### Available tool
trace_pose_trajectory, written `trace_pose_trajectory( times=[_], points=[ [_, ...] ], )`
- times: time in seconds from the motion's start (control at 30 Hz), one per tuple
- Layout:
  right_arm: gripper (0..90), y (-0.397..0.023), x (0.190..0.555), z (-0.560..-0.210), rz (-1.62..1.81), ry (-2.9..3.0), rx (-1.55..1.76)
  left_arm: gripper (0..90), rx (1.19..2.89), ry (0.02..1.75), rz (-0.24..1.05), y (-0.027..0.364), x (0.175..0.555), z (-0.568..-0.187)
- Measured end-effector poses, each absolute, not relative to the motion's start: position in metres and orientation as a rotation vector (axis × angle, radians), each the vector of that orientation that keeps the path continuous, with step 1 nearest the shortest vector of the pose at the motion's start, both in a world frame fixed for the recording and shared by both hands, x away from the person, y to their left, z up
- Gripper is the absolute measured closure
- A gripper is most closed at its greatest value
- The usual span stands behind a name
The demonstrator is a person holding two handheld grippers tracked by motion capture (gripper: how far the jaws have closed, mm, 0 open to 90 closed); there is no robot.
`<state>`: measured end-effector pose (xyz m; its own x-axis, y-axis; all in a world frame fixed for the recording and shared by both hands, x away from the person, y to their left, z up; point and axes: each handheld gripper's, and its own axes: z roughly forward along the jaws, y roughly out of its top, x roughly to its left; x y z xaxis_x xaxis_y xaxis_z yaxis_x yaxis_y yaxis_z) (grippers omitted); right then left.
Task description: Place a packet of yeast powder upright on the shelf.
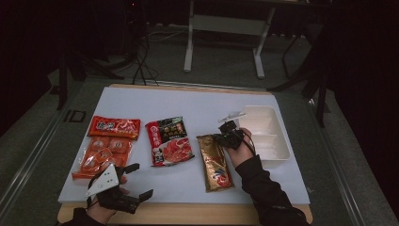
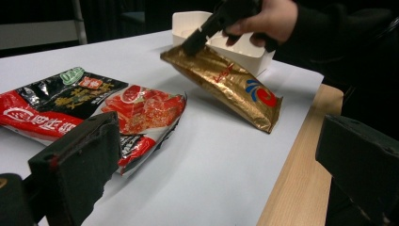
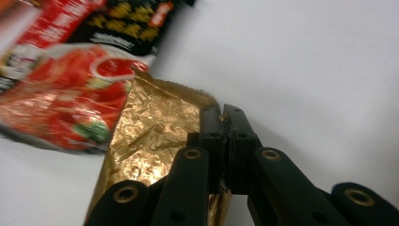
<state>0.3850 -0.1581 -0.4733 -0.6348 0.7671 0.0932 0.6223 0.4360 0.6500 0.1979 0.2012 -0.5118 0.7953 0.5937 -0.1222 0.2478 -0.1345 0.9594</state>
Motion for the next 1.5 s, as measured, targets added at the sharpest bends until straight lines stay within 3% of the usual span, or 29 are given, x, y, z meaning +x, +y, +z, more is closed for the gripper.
trace_pose_trajectory(
  times=[0.87,1.5],
  points=[
    [88.4,-0.166,0.326,-0.393,1.291,2.489,0.898,1.2,1.717,0.668,0.334,0.201,0.198,-0.512],
    [88.3,-0.195,0.353,-0.338,1.480,2.335,0.939,1.2,1.722,0.670,0.328,0.201,0.199,-0.513]
  ],
)
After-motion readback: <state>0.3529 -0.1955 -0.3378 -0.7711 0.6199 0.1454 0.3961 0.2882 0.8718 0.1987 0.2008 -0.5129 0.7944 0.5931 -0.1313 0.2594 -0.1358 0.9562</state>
